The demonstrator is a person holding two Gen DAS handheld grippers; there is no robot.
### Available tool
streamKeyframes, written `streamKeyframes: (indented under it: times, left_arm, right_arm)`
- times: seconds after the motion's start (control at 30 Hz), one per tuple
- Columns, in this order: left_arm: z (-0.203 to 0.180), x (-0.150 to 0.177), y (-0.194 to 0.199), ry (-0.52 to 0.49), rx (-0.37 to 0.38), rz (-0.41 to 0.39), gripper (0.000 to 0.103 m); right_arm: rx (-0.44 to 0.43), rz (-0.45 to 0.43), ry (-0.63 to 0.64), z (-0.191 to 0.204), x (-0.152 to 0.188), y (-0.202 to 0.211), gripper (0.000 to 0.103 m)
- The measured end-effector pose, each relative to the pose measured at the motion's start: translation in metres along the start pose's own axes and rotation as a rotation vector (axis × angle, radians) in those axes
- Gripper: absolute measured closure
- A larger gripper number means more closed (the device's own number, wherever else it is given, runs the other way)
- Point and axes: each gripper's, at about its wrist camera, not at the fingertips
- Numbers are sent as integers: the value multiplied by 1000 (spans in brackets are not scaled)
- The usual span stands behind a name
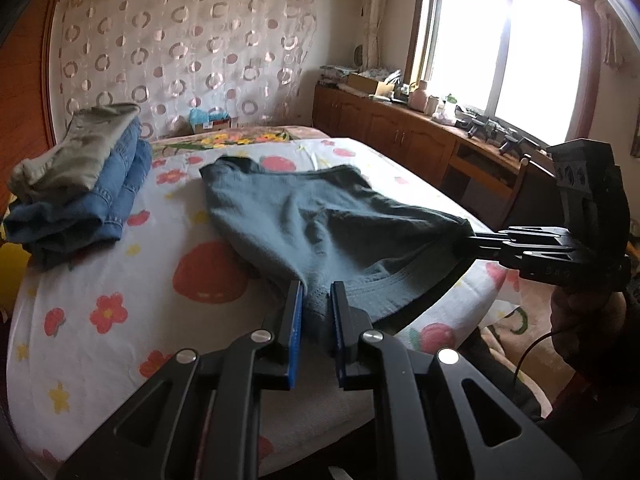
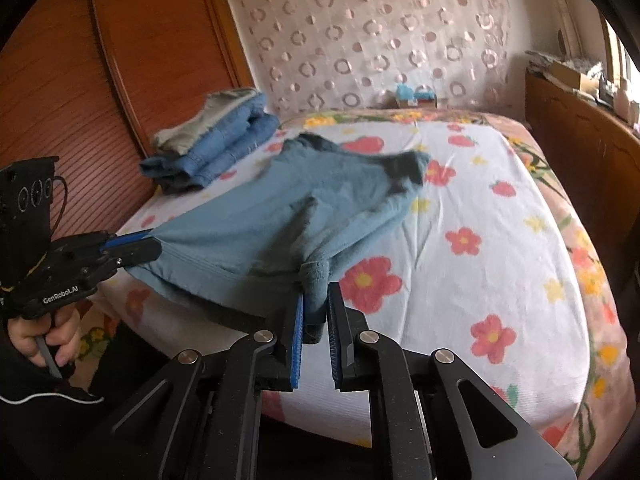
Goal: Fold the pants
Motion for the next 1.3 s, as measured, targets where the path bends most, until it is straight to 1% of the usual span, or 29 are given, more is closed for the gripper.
streamKeyframes:
  times: [0.07,0.17,0.43,0.6,0.73,0.87,1.1,1.3]
  left_arm:
    - [0,-2,4,0,4,-9,92]
    - [1,-7,16,20,12,-42,92]
    - [-8,-20,46,-7,37,-113,92]
    - [-7,-25,53,-10,52,-134,92]
    - [5,-31,37,8,62,-113,92]
    - [19,-46,15,13,54,-88,92]
    - [36,-75,-9,11,23,-95,92]
    - [49,-89,-27,30,0,-91,92]
  right_arm:
    - [-3,-13,5,1,-2,6,95]
    - [-11,-33,9,3,-4,16,95]
    - [-19,-91,31,11,-12,41,95]
    - [-19,-114,49,15,-17,51,95]
    - [-16,-109,49,13,-21,46,95]
    - [2,-85,46,6,-35,26,95]
    - [49,-67,35,-11,-64,-6,95]
    - [87,-68,30,-21,-85,-25,95]
Point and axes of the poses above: each gripper's, at about its wrist camera, not at the fingertips, and y roughly against the way its jaws point, z to its left, x to its underside, and after that the axes turned 5 degrees about z, right-handed
